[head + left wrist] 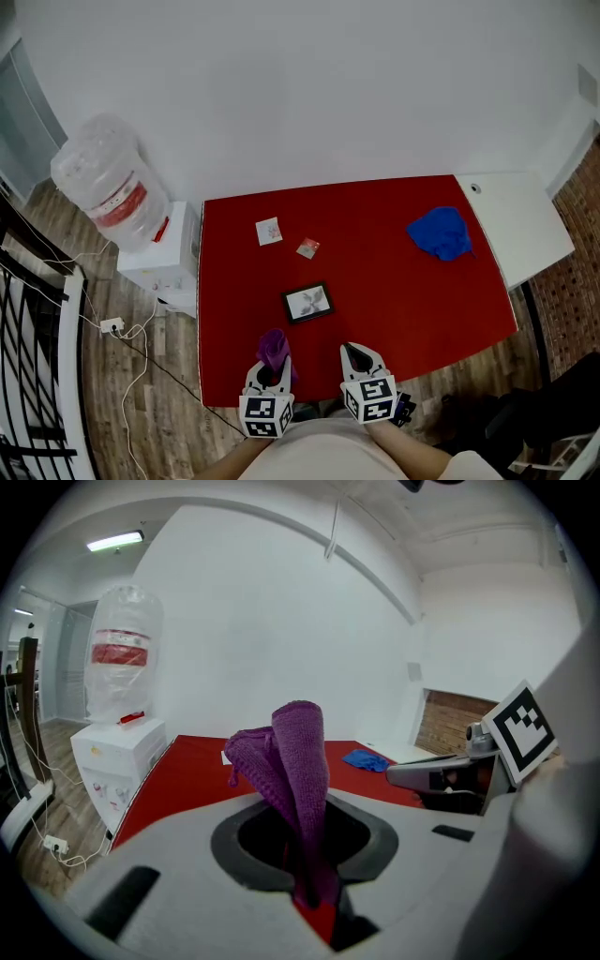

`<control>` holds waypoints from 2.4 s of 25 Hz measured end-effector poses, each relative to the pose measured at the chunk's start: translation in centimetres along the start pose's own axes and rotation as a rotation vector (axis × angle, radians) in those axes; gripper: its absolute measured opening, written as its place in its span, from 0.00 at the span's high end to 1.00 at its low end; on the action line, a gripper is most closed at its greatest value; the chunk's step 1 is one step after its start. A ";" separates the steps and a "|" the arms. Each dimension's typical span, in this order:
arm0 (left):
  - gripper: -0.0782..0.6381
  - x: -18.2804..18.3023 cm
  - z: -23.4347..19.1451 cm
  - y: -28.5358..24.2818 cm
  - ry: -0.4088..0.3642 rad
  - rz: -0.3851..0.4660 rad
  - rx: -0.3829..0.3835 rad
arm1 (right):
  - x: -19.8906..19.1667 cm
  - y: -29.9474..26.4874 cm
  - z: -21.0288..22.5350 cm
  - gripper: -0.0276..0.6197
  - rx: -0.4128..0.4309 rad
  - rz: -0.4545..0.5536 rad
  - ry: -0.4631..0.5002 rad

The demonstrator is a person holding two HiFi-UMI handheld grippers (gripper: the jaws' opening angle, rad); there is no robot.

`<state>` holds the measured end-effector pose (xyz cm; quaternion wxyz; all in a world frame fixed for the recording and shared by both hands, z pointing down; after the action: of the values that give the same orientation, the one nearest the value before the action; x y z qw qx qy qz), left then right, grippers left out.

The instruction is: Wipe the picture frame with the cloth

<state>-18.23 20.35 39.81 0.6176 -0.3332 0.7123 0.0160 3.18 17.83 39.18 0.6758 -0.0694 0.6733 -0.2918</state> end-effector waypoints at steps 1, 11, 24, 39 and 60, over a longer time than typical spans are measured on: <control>0.81 0.2 0.0 -0.3 0.003 0.002 0.007 | 0.3 -0.3 0.2 0.95 0.009 -0.003 0.005; 0.81 1.0 0.0 -3.2 0.031 -0.005 0.033 | 1.6 -3.0 2.2 0.95 0.039 -0.011 0.026; 0.81 0.5 -2.0 -6.7 0.045 -0.063 0.069 | 1.0 -7.0 3.4 0.95 0.056 -0.065 0.053; 0.81 -0.3 -5.9 -12.2 -0.111 -0.148 0.048 | -1.5 -12.1 3.7 0.95 0.047 -0.107 0.033; 0.81 -4.5 -12.6 -24.3 -0.978 -0.902 -0.144 | -4.5 -13.0 3.0 0.95 0.061 -0.165 -0.013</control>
<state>-17.13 -1.94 56.28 0.7918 -0.5931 0.1380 -0.0471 2.41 8.44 49.66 0.6557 -0.1059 0.6517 -0.3663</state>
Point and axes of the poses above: the fingertips, and each gripper's own axes: y backward along the fingers, z to its right, x out of its top, the point moved 9 cm from there along y, backward along the fingers, and after that the axes turned 8 degrees about -x, right-handed, at the moved point
